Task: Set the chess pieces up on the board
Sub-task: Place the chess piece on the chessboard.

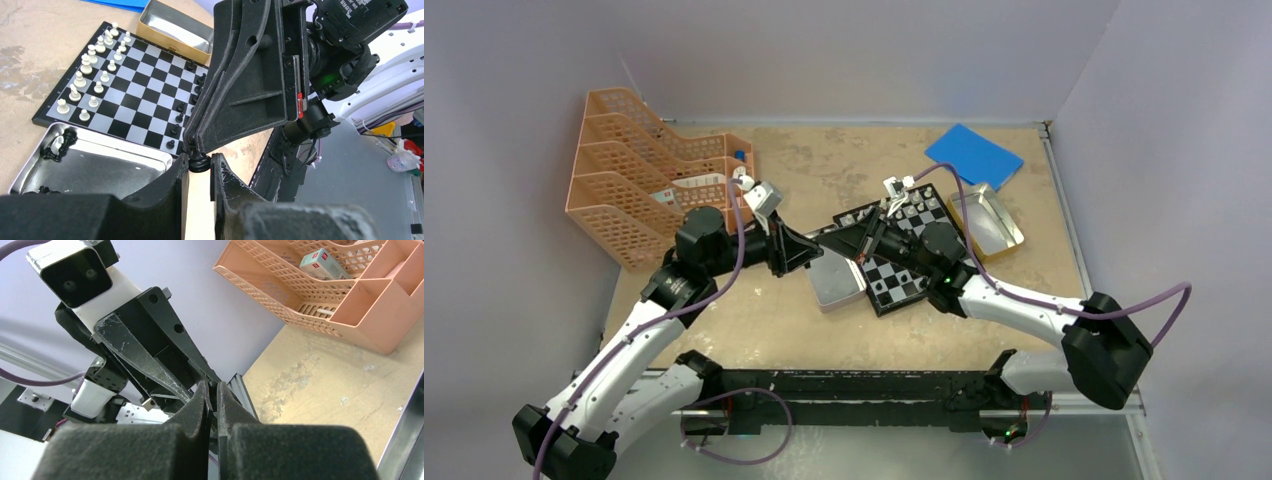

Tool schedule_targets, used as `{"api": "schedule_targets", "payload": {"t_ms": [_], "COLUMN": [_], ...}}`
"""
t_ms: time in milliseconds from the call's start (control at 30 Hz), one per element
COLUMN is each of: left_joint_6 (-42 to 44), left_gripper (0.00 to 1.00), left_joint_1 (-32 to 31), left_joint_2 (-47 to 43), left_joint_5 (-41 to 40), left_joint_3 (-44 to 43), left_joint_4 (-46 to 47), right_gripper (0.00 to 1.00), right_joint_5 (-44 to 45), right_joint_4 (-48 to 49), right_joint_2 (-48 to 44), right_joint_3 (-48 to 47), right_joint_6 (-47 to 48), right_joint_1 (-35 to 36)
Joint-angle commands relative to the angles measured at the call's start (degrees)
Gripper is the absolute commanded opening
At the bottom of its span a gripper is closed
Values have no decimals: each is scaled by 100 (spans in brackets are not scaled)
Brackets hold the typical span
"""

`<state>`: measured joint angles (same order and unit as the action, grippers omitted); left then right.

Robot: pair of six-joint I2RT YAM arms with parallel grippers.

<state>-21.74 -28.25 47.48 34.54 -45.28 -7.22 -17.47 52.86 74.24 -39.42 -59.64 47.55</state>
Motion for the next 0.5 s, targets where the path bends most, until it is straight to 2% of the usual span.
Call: {"api": "schedule_targets", "payload": {"t_ms": [0, 200, 333, 467], "left_joint_6": [325, 1160, 1560, 1873], "left_gripper": [4, 0, 0, 0], "left_joint_1": [13, 13, 13, 13], "left_joint_2": [-20, 57, 105, 200], "left_joint_5": [192, 635, 1095, 1572], "left_joint_3": [-131, -279, -355, -452], "left_joint_4": [283, -128, -357, -589], "right_gripper": [1, 15, 32, 44], "right_joint_5": [-271, -831, -1077, -1575], "right_joint_4": [307, -340, -941, -1643], "right_joint_2": [-111, -314, -639, -924], "right_joint_3": [65, -34, -126, -319], "right_joint_6": [76, 810, 1377, 1901], "right_joint_1": [11, -68, -313, -568]}}
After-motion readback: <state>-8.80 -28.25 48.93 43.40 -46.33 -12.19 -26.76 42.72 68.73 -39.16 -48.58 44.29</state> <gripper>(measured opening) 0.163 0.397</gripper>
